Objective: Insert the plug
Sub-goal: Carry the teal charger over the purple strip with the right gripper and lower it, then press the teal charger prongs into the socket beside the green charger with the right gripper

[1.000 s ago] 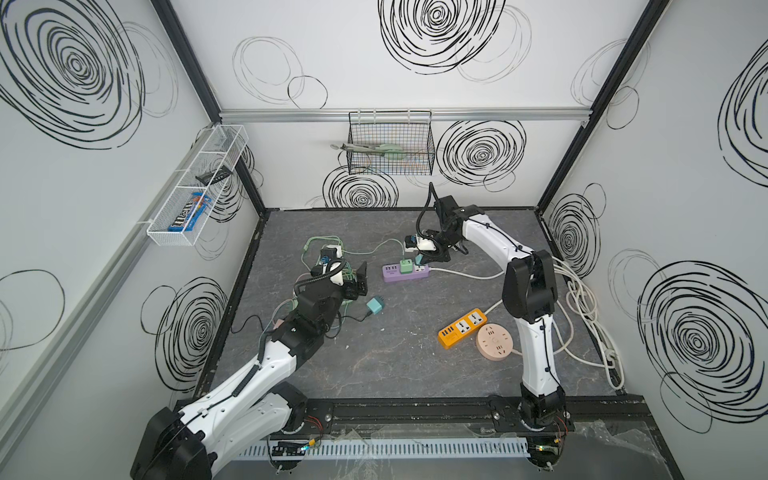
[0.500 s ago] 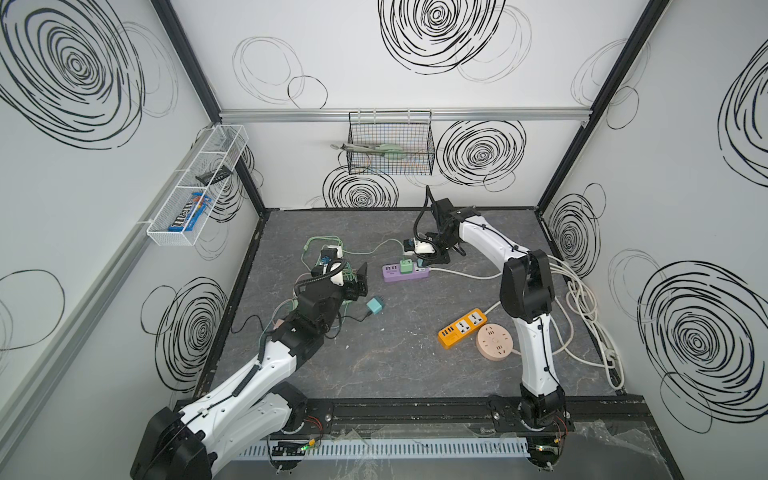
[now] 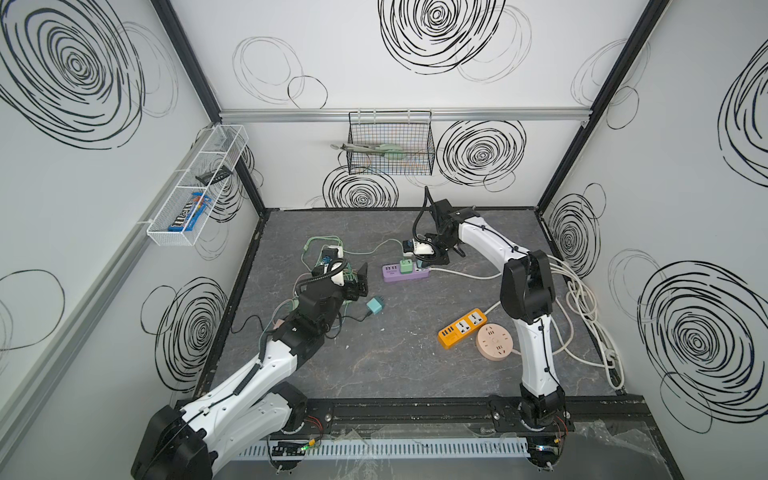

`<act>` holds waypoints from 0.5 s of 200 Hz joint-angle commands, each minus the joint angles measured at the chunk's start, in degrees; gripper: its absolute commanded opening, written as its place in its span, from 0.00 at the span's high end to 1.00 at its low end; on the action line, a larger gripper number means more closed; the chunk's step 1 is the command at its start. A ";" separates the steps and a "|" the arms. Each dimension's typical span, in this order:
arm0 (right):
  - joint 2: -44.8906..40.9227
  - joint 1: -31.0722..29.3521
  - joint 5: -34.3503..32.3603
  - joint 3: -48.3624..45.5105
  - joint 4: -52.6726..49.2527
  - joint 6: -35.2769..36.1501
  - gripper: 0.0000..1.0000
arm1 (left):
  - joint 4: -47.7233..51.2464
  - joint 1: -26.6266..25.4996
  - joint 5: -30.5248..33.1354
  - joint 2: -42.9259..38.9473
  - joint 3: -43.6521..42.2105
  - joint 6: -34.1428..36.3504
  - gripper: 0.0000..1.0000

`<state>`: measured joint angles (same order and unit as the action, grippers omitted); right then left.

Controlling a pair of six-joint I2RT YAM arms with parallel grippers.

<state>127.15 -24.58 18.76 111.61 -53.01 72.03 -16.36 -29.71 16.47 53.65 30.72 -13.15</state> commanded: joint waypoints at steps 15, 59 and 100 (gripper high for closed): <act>-0.88 -0.82 -0.68 -2.84 -3.50 -0.05 1.00 | -1.21 0.60 -0.65 0.60 0.31 -0.61 0.04; -0.77 -1.84 -2.19 -4.33 -2.94 -0.53 1.00 | -0.99 0.53 -0.25 0.31 0.18 -0.57 0.04; 1.87 -4.13 -7.76 -4.22 -1.12 -2.79 1.00 | -0.96 0.53 -0.80 1.08 0.35 -0.74 0.04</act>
<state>126.30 -26.74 15.31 108.68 -52.27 70.98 -16.34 -29.71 16.34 54.06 30.72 -13.15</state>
